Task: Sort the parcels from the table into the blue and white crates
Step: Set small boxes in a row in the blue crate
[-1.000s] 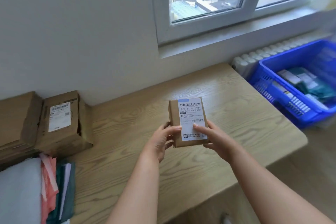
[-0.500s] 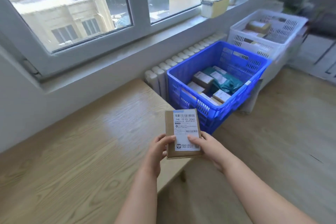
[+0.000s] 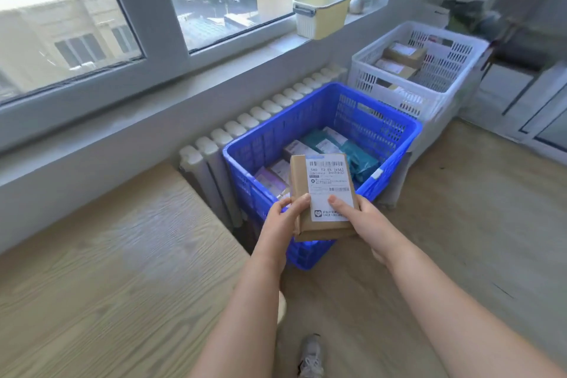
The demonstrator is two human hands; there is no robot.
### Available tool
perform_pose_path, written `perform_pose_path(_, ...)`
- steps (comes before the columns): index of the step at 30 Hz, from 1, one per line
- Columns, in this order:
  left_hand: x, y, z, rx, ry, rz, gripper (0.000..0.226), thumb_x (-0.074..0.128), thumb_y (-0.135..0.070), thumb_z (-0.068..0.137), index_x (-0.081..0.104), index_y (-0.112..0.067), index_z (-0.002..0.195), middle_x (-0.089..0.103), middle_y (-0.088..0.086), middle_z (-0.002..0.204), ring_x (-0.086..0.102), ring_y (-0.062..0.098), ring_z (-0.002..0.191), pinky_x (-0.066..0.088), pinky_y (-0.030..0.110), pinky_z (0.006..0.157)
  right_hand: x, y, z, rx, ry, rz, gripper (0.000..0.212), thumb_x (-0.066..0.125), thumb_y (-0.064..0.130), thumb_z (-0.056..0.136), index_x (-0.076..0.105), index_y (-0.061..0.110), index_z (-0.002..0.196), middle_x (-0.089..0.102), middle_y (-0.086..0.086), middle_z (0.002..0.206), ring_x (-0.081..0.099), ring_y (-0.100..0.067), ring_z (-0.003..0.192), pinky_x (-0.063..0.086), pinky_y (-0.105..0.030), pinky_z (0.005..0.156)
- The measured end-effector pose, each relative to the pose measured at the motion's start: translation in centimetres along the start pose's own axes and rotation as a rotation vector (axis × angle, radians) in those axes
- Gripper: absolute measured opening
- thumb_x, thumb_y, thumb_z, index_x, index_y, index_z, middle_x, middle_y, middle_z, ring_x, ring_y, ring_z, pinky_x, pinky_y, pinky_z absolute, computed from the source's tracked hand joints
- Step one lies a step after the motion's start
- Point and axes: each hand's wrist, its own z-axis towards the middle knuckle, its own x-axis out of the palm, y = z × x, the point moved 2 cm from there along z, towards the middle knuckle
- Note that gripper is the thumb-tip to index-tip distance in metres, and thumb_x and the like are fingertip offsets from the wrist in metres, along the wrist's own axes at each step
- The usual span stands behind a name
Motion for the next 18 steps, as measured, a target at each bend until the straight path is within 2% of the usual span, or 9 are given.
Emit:
perform_pose_path(2, 1.7, -1.3, 3.1, -0.020, 0.002, 0.012, 0.056, 0.074, -0.056, 0.077, 0.063, -0.023, 0.121, 0.074, -0.001, 0.113, 0.070, 0.014, 0.096, 0.053, 0.026, 0.078, -1.8, 1.3, 3.2, 0.010, -0.020, -0.021, 0.051, 0.076, 0.049, 0.080, 0.061, 0.023, 0.122, 0.073, 0.007, 0.113, 0.069, -0.008, 0.102, 0.054, -0.031, 0.092)
perform_pose_path(3, 2.3, -1.8, 4.0, -0.018, 0.002, 0.025, 0.054, 0.073, -0.055, 0.078, 0.063, -0.022, 0.120, 0.073, -0.002, 0.113, 0.068, 0.012, 0.095, 0.051, 0.026, 0.081, -2.3, 1.8, 4.1, 0.009, -0.021, -0.040, 0.053, 0.076, 0.052, 0.079, 0.062, 0.024, 0.121, 0.073, 0.007, 0.112, 0.070, -0.009, 0.102, 0.054, -0.034, 0.094)
perform_pose_path(6, 4.5, -3.6, 8.2, -0.048, 0.022, 0.030, 0.039, 0.067, -0.047, 0.090, 0.064, -0.019, 0.117, 0.070, -0.003, 0.112, 0.065, 0.012, 0.099, 0.049, 0.025, 0.080, -4.7, 3.3, 8.6, 0.030, -0.013, -0.066, 0.066, 0.078, 0.060, 0.069, 0.062, 0.024, 0.122, 0.074, 0.009, 0.110, 0.071, -0.011, 0.101, 0.054, -0.038, 0.096)
perform_pose_path(9, 5.8, -5.0, 11.1, -0.075, 0.015, 0.044, 0.042, 0.067, -0.050, 0.088, 0.065, -0.020, 0.118, 0.072, -0.001, 0.114, 0.067, 0.014, 0.101, 0.052, 0.028, 0.083, -6.1, 4.4, 11.9, 0.056, 0.006, -0.055, 0.059, 0.077, 0.054, 0.077, 0.061, 0.023, 0.124, 0.074, 0.008, 0.110, 0.071, -0.013, 0.101, 0.055, -0.038, 0.095)
perform_pose_path(11, 6.2, -5.6, 12.8, -0.087, -0.012, 0.062, 0.042, 0.066, -0.051, 0.088, 0.066, -0.020, 0.116, 0.072, -0.001, 0.113, 0.066, 0.014, 0.099, 0.051, 0.032, 0.089, -6.6, 4.9, 14.2, 0.073, 0.049, -0.080, 0.063, 0.078, 0.056, 0.074, 0.061, 0.022, 0.125, 0.075, 0.007, 0.110, 0.072, -0.014, 0.100, 0.056, -0.040, 0.093)
perform_pose_path(13, 6.2, -6.0, 14.2, -0.100, -0.027, 0.064, 0.038, 0.064, -0.049, 0.091, 0.066, -0.020, 0.116, 0.072, -0.001, 0.112, 0.065, 0.013, 0.096, 0.051, 0.030, 0.084, -6.7, 5.4, 16.4, 0.086, 0.083, -0.104, 0.065, 0.079, 0.057, 0.072, 0.061, 0.022, 0.124, 0.075, 0.005, 0.110, 0.072, -0.016, 0.099, 0.057, -0.041, 0.091)
perform_pose_path(15, 6.3, -6.5, 16.1, -0.115, -0.046, 0.063, 0.034, 0.060, -0.048, 0.094, 0.065, -0.021, 0.116, 0.070, -0.002, 0.112, 0.064, 0.012, 0.097, 0.052, 0.029, 0.085, -6.7, 6.0, 19.3, 0.089, 0.131, -0.139, 0.056, 0.077, 0.052, 0.078, 0.062, 0.020, 0.121, 0.075, 0.003, 0.109, 0.072, -0.018, 0.099, 0.057, -0.044, 0.092)
perform_pose_path(16, 6.2, -6.4, 17.2, -0.133, -0.078, 0.061, 0.036, 0.057, -0.050, 0.095, 0.064, -0.022, 0.117, 0.069, -0.002, 0.113, 0.064, 0.013, 0.100, 0.052, 0.030, 0.088, -6.6, 5.8, 21.1, 0.113, 0.169, -0.156, 0.053, 0.075, 0.051, 0.080, 0.062, 0.020, 0.121, 0.075, 0.002, 0.109, 0.072, -0.020, 0.099, 0.058, -0.043, 0.089)
perform_pose_path(18, 5.9, -6.7, 18.4, -0.172, -0.139, 0.073, 0.043, 0.050, -0.055, 0.097, 0.062, -0.022, 0.121, 0.067, -0.001, 0.113, 0.064, 0.016, 0.107, 0.053, 0.034, 0.094, -6.4, 5.6, 23.6, 0.156, 0.228, -0.184, 0.061, 0.075, 0.057, 0.075, 0.062, 0.020, 0.122, 0.075, 0.002, 0.109, 0.072, -0.022, 0.099, 0.058, -0.037, 0.075)
